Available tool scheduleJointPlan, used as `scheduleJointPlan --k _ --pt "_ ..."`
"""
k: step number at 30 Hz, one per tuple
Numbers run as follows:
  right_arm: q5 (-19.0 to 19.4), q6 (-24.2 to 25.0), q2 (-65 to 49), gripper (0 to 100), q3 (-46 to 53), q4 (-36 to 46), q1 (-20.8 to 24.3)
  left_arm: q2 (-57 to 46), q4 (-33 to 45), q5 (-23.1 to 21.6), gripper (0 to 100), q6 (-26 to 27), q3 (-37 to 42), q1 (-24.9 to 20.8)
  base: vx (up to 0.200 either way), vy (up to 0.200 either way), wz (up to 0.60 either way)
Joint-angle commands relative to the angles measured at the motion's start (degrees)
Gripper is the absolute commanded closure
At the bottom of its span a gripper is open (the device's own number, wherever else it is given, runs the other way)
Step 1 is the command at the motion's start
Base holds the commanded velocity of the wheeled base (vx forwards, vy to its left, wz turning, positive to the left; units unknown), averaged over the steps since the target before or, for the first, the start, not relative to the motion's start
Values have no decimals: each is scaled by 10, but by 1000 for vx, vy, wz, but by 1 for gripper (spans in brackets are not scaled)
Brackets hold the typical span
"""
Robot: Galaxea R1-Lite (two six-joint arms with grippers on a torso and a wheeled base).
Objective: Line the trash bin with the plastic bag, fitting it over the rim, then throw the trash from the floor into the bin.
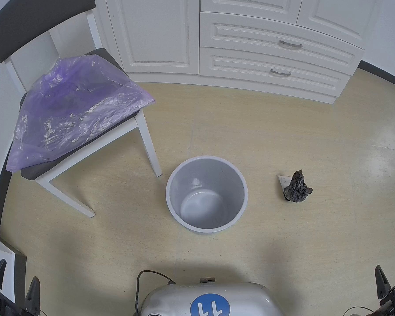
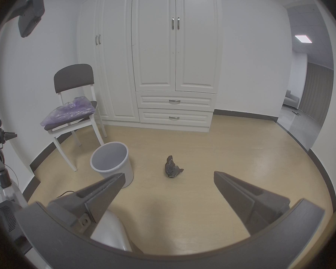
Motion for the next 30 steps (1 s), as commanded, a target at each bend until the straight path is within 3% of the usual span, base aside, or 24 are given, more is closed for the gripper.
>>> scheduleJointPlan --k 1,8,12,15,18,23,27,29,30 --pt "1 -1 -9 0 9 0 0 -9 -1 0 0 -1 10 0 0 0 0" --pt "-2 30 -9 0 9 -1 1 -9 -1 1 0 -17 10 0 0 0 0" --pt "-3 20 -9 0 9 -2 0 -9 -2 -1 0 -16 10 0 0 0 0" --pt "3 -13 -9 0 9 0 -1 -9 -2 -9 0 19 10 0 0 0 0" --pt "3 -9 -9 0 9 -1 -1 -9 -3 -18 0 22 10 0 0 0 0" --pt "-3 27 -9 0 9 -2 0 -9 -2 -4 0 -21 9 0 0 0 0" --pt "-5 25 -9 0 10 -3 0 -9 -2 2 0 -24 9 0 0 0 0" --pt "-6 8 -9 0 9 -4 -1 -9 -4 1 0 -12 10 0 0 0 0" --pt "1 -11 -9 0 10 -5 -1 -9 -9 -8 0 18 10 0 0 0 0"
